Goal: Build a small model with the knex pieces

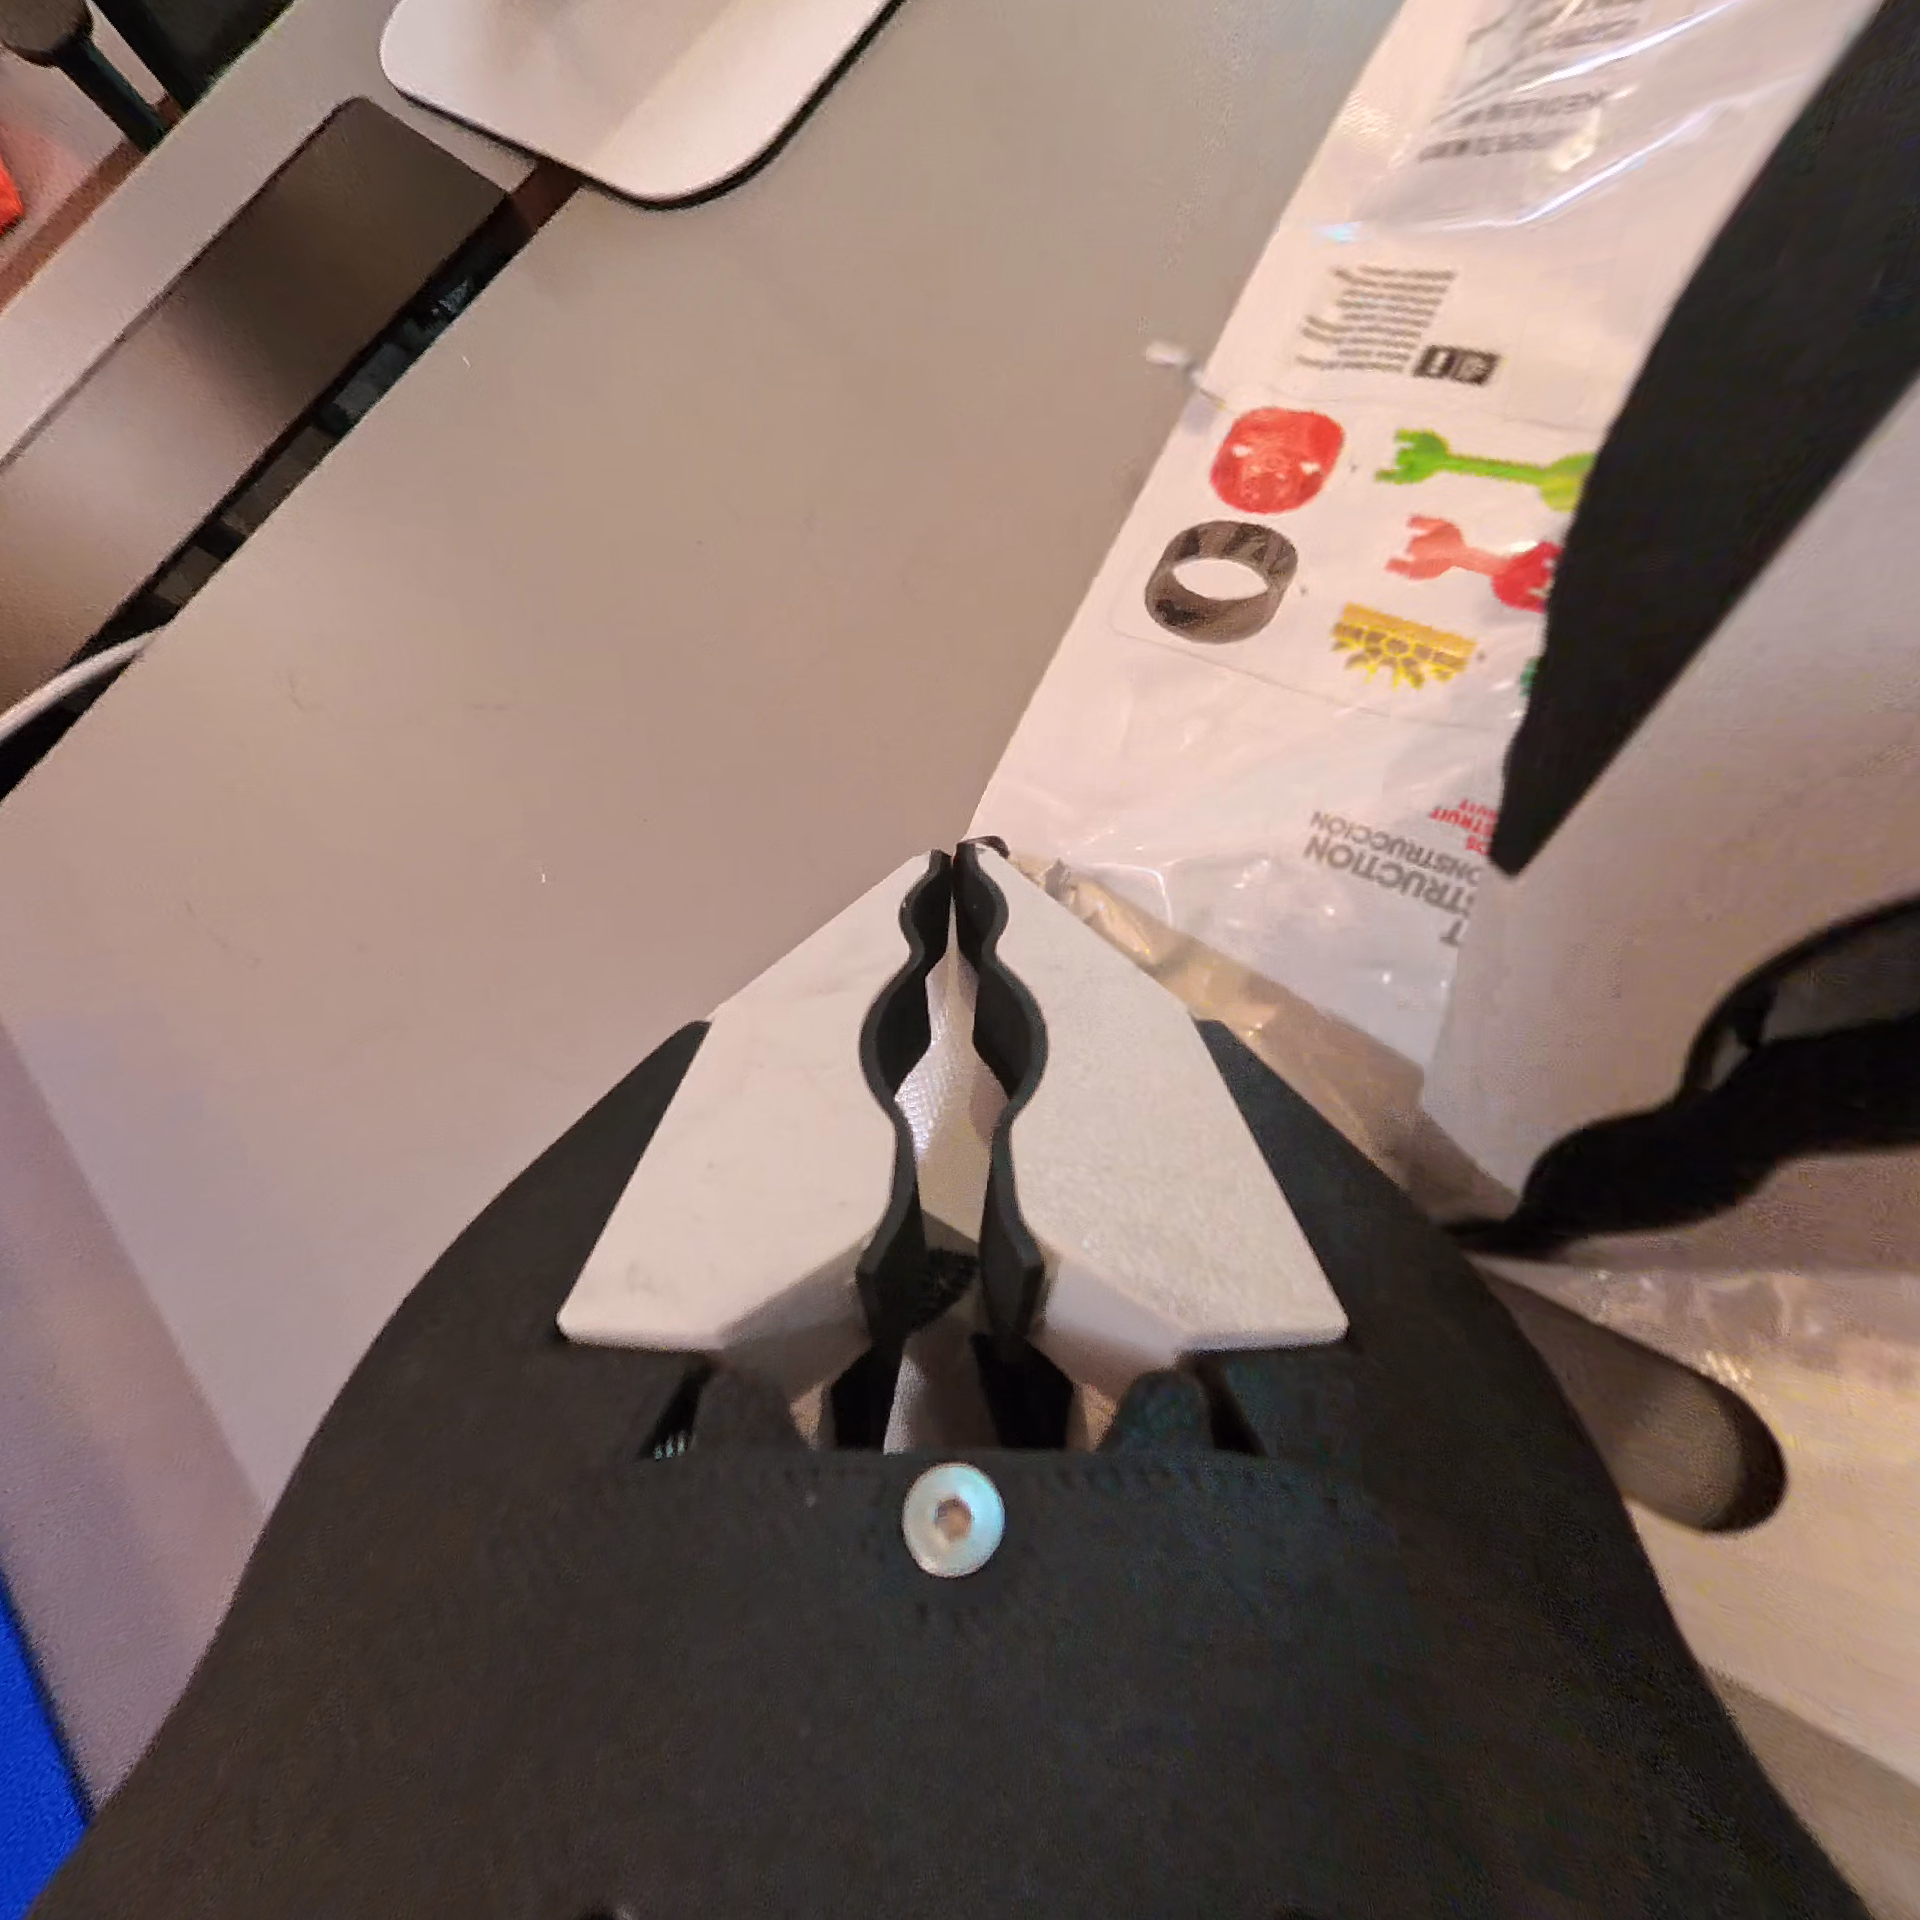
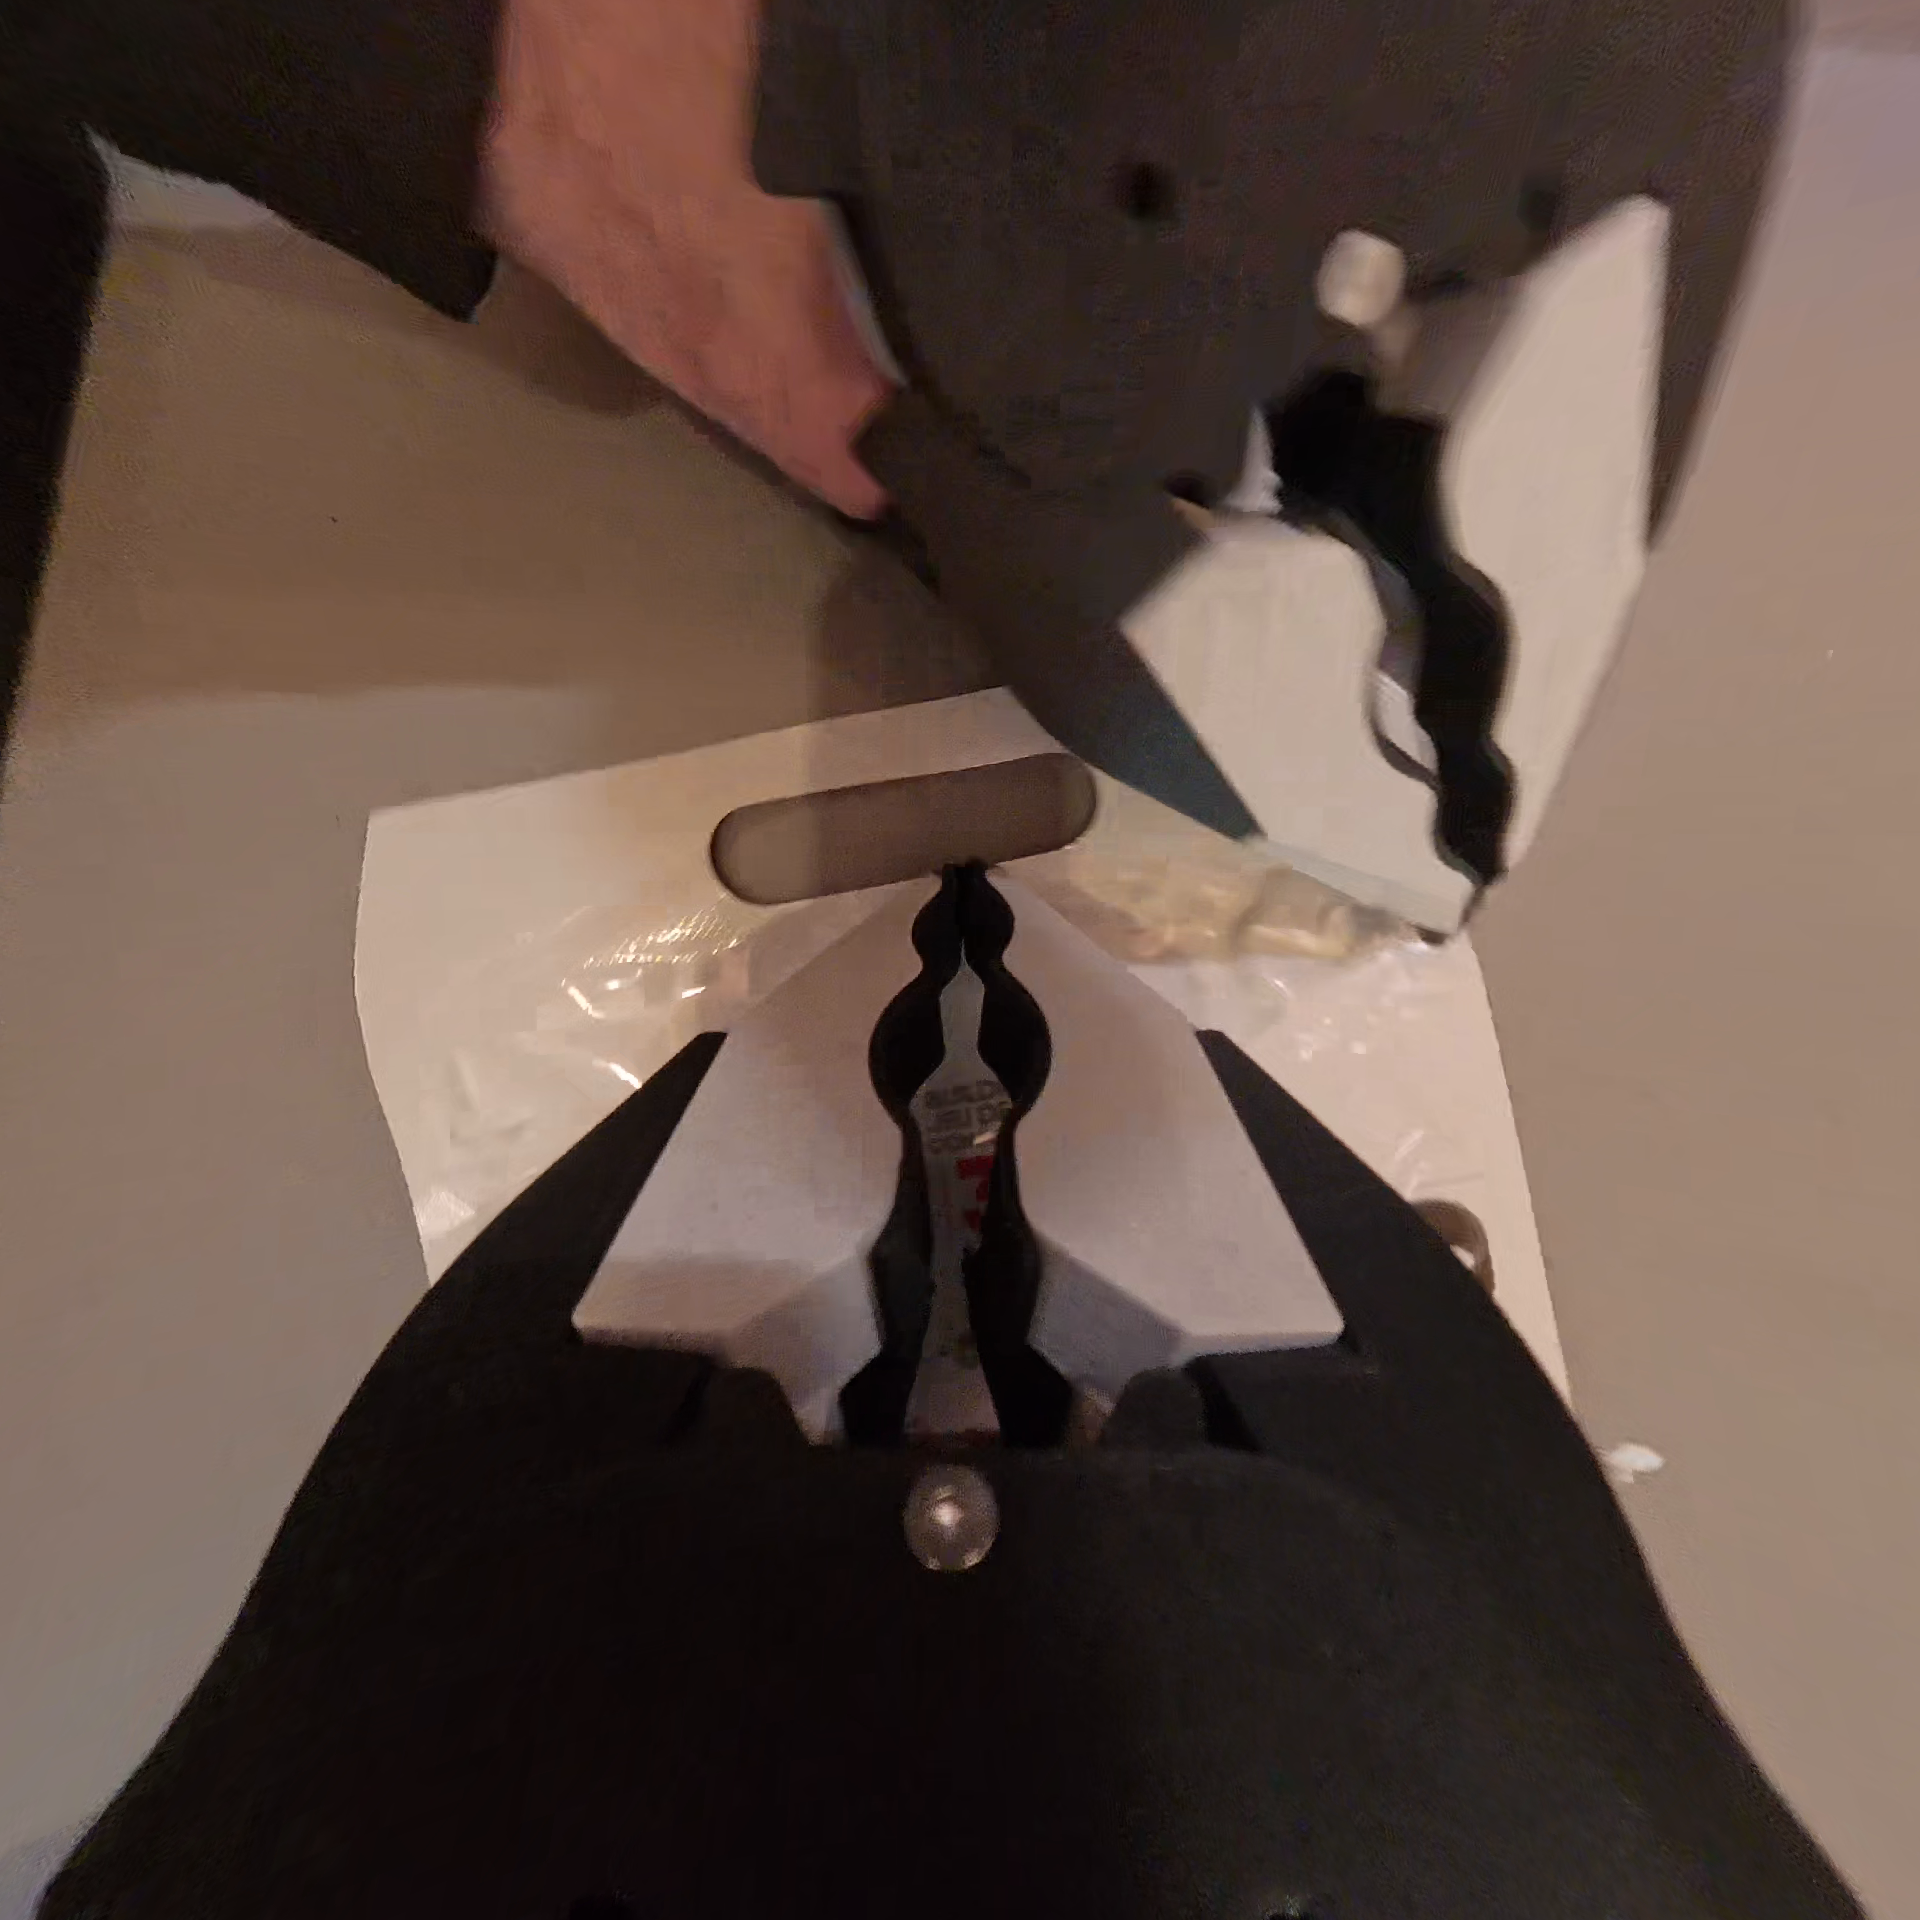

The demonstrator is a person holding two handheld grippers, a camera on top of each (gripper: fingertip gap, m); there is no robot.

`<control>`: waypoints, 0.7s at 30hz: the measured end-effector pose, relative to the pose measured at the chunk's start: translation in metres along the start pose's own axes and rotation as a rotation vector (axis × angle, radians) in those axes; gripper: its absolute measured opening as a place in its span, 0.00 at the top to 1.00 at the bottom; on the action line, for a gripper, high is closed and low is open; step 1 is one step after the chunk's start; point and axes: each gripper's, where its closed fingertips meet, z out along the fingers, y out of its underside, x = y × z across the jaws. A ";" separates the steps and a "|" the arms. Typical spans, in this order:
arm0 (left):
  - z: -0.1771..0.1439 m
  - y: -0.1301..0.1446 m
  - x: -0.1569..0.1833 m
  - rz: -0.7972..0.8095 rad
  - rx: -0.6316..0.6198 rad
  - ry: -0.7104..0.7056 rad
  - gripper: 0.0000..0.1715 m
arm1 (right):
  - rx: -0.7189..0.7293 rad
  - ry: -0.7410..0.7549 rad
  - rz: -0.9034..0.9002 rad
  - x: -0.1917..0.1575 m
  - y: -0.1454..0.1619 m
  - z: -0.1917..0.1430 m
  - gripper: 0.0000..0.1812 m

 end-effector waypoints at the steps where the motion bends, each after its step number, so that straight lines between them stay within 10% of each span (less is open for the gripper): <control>1: 0.000 0.000 0.000 0.025 -0.001 -0.023 0.99 | 0.007 0.026 0.013 0.002 -0.002 -0.001 1.00; 9: -0.005 -0.001 0.003 -0.181 0.011 0.183 0.99 | 0.143 0.087 0.392 0.056 0.001 -0.029 0.91; 21: -0.013 0.007 0.003 -0.170 0.004 0.146 0.96 | 0.026 0.118 0.316 0.064 0.003 -0.005 0.88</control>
